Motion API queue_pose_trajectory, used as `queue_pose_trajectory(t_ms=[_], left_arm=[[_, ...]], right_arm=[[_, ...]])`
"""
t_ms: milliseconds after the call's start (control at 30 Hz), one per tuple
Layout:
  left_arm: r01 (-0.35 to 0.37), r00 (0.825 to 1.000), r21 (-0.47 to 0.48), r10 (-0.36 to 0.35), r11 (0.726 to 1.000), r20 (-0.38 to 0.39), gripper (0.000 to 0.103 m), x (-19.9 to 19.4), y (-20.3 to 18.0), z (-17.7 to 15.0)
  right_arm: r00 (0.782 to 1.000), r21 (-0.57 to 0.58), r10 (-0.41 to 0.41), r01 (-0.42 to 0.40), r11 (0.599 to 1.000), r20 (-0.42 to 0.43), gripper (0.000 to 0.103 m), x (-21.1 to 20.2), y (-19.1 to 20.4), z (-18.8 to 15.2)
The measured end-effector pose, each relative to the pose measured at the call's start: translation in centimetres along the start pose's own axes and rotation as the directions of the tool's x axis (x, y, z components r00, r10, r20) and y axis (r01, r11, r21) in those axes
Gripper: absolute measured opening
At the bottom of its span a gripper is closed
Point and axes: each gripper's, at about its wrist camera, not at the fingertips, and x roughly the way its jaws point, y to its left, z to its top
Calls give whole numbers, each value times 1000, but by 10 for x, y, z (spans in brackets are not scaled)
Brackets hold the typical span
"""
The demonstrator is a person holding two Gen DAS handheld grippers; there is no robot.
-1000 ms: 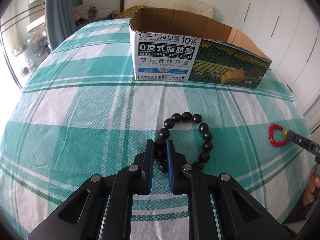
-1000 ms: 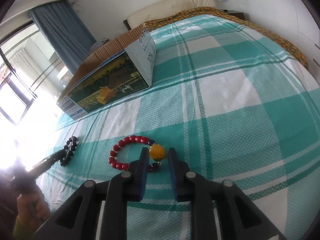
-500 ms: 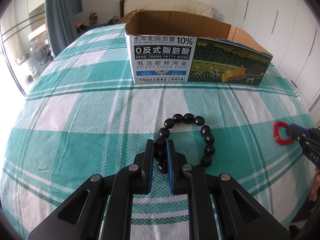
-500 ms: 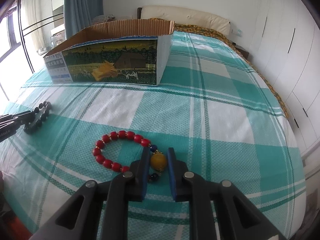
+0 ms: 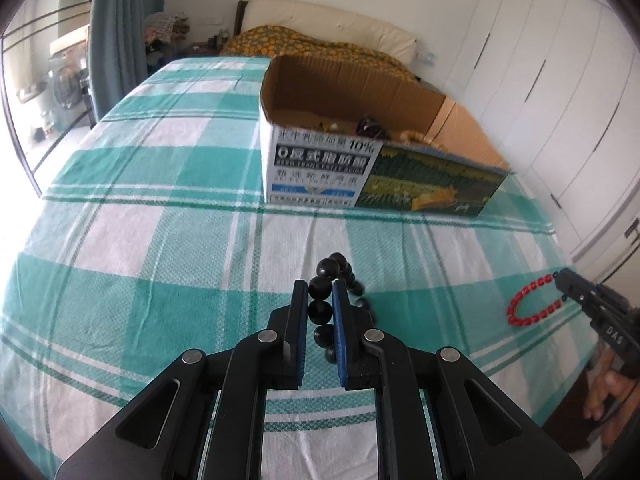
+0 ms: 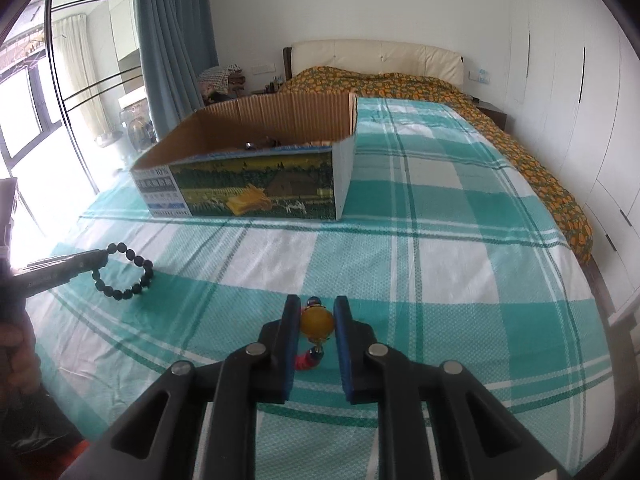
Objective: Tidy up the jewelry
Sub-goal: 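Carry the black and red bracelets into the box and open both tools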
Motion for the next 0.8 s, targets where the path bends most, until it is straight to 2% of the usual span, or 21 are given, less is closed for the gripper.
queue_pose_trajectory(t_ms=[233,400,633,800], left_arm=[[88,993,2,-88,996,72,10,-51,-3,56],[124,985,12,-125,992,116,10,-68,-5,107],[107,983,61,-115,992,144,10,-53,-20,171],[108,988,83,-117,991,104,10,-14,-30,192]], right_arm=[[994,-20,84,-83,996,76,17,-29,10,58],[982,-59,147,-141,988,120,17,-37,20,114],[974,-97,197,-186,978,116,17,-10,35,185],[976,-91,214,-209,974,45,17,35,38,210]])
